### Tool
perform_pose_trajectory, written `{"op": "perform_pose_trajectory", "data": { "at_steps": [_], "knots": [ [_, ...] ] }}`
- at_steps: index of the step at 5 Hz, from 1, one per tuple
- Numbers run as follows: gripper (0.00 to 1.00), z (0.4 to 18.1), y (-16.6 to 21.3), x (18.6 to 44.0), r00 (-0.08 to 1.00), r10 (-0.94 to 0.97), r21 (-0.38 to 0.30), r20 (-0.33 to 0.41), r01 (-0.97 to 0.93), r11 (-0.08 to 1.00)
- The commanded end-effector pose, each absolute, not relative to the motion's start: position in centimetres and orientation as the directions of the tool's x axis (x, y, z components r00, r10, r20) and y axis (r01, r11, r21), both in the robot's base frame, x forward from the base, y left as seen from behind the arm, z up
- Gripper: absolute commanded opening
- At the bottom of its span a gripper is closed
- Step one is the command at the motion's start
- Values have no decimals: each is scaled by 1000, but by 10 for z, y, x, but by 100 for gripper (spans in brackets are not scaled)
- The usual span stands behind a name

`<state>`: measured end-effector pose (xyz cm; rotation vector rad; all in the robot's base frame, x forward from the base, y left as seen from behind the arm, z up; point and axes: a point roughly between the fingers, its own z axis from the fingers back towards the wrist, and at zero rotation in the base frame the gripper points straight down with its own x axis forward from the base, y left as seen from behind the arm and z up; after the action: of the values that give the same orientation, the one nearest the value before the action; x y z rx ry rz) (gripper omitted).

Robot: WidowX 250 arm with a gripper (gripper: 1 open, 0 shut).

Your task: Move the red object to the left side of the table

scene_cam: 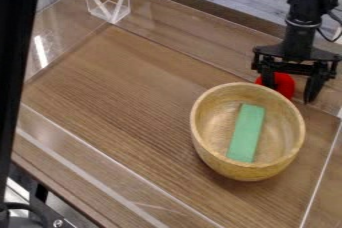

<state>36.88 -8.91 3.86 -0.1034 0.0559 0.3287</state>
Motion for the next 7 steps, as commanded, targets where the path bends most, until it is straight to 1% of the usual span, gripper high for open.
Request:
{"op": "perform_pose_trajectory", "data": {
  "at_steps": [1, 2, 3, 5, 7],
  "knots": [
    [100, 40, -95, 372, 972, 231, -112, -32, -233, 966],
    [100, 24, -95, 370, 957, 288, -110, -24, -289, 951],
    [0, 16, -96, 368, 941, 337, -109, -19, -337, 935],
    [0, 14, -89, 370, 916, 401, -122, 1, -397, 909],
    [0, 32, -99, 370, 947, 319, -140, 25, -313, 939]
  ]
}}
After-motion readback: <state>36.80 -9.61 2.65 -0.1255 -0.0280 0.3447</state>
